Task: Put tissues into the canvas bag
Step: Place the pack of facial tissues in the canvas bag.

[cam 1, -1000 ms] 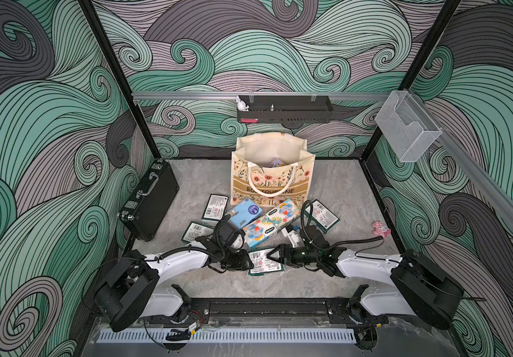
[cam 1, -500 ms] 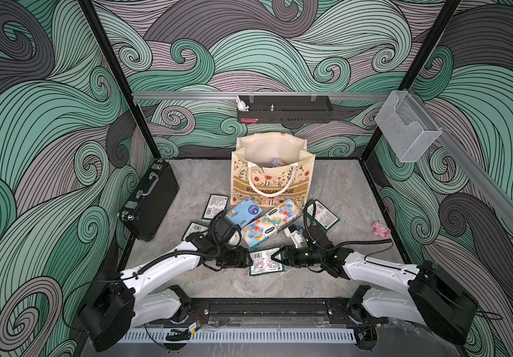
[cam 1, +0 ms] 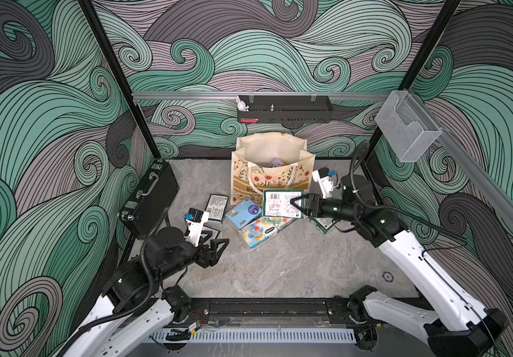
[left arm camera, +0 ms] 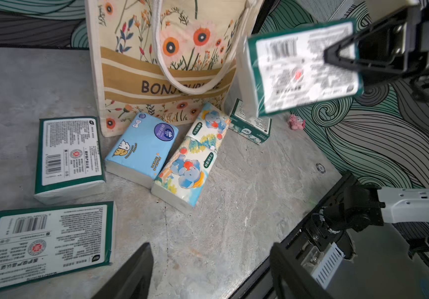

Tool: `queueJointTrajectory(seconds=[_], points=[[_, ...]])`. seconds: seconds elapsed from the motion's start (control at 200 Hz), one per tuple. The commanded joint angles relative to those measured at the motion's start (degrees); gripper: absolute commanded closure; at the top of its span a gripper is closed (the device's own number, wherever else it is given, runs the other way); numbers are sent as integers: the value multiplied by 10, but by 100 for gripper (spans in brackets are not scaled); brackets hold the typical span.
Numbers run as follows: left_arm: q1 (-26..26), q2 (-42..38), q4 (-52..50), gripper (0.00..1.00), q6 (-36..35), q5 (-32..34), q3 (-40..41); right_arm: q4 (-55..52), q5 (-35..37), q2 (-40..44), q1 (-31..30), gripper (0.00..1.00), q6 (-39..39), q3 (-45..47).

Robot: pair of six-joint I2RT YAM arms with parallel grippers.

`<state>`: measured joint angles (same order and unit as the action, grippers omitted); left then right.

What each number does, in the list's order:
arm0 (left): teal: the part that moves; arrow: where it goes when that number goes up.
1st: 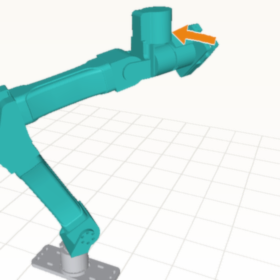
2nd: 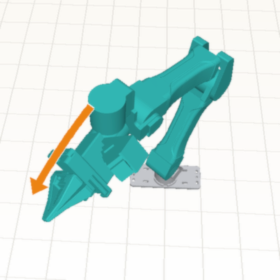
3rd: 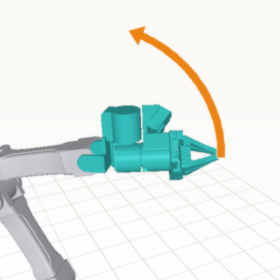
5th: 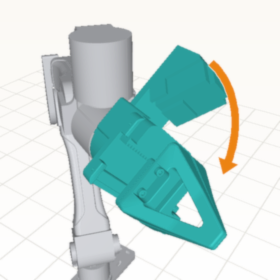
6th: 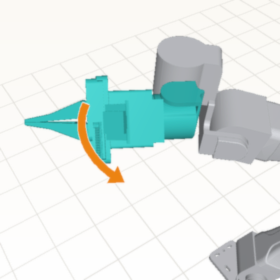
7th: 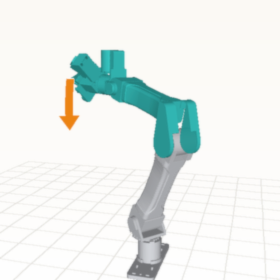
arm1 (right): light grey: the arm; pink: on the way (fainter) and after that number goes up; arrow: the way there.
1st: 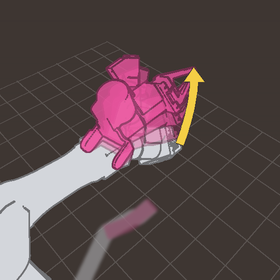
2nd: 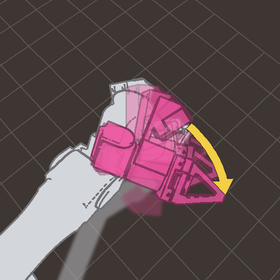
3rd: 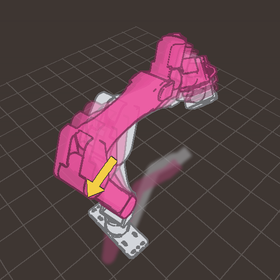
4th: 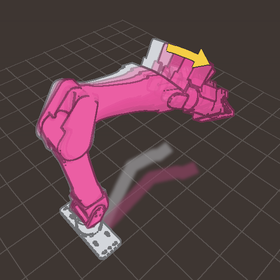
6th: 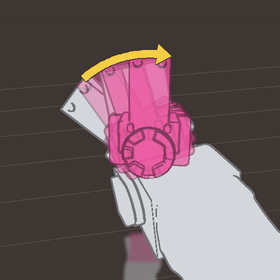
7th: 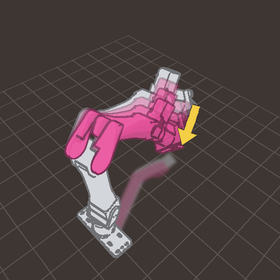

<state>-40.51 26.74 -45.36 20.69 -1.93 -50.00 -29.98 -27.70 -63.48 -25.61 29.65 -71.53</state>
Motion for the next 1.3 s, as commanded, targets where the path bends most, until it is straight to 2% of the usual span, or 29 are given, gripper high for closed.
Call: queueJointTrajectory(seconds=[0.0, 0.09, 0.205, 0.34, 0.45, 0.51, 0.57, 0.706, 0.831, 1.296], points=[[3, -24, -12, 26, -32, 36, 10, -76, -14, -57, 26, 48, -58, -110], [3, -32, -17, 26, -33, 62, 12, -80, -5, -130, 40, 49, -64, -219], [3, -28, -19, 27, -31, 63, 12, -92, 7, -241, 46, 50, -71, -360], [3, -28, -23, 27, -32, 69, 10, -156, 40, -391, 49, 50, -87, -534], [3, -34, -21, 27, -32, 69, 12, -223, 24, -495, 49, 48, -82, -674], [3, -35, -21, 27, -32, 69, 12, -264, 14, -540, 48, 43, -81, -748], [3, -35, -21, 27, -32, 69, 12, -287, 12, -562, 48, 29, -84, -788], [3, -31, -22, 27, -32, 69, 12, -288, 23, -533, 48, 19, -102, -750], [3, -27, -21, 27, -32, 69, 11, -286, 43, -495, 48, 15, -121, -698], [3, -38, -26, 27, -28, 87, 11, -266, 64, -358, 44, 11, -135, -536]])
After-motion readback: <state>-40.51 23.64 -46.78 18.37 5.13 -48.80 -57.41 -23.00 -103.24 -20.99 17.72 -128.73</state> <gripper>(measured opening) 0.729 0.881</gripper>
